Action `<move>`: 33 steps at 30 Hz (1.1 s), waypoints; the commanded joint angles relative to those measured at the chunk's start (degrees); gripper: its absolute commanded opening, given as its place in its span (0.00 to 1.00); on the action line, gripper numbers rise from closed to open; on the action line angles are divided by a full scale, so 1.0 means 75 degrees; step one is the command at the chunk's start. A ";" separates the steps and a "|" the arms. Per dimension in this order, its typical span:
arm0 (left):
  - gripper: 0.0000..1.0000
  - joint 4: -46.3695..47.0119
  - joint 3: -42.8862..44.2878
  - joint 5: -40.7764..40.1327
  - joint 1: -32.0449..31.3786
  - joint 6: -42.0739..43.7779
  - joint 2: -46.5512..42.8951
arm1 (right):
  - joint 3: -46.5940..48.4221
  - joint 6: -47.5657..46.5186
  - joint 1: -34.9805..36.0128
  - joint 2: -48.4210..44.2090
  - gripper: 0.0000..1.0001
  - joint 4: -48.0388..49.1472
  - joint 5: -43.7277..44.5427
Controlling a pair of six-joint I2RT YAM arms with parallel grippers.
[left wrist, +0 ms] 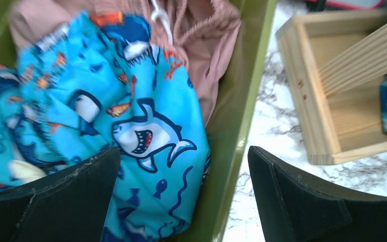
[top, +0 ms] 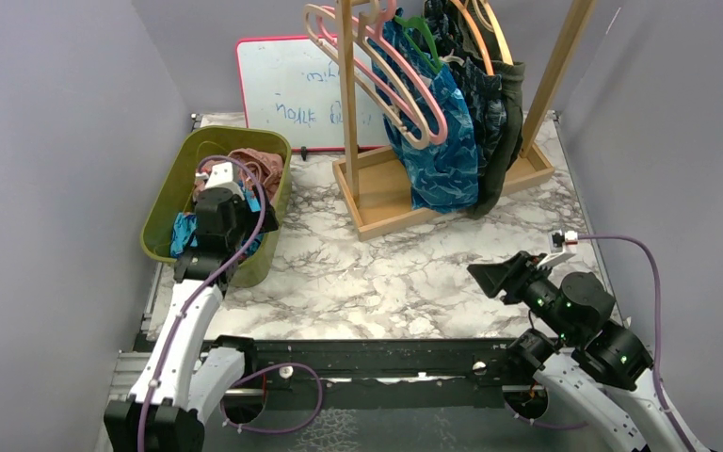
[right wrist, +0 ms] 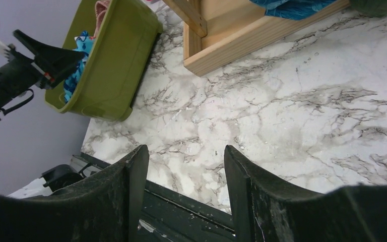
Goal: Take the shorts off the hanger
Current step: Place the shorts in the basket.
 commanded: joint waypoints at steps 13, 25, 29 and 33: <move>0.99 0.0594 -0.0133 0.0805 0.0167 -0.0677 -0.0116 | 0.0274 -0.0326 0.0028 0.0279 0.63 0.0194 0.0209; 0.99 0.1545 -0.0310 0.5192 0.0173 -0.0689 -0.1253 | 0.1339 -0.2068 0.0031 0.2170 0.69 0.0913 0.0684; 0.99 0.2122 -0.0668 0.6794 0.0156 -0.1081 -0.0912 | 0.1532 -0.2566 0.0030 0.2615 0.69 0.1190 0.1203; 0.99 0.2061 -0.0739 0.7957 0.0109 -0.0769 -0.0755 | 0.1791 -0.2897 0.0031 0.2869 0.68 0.1475 0.1555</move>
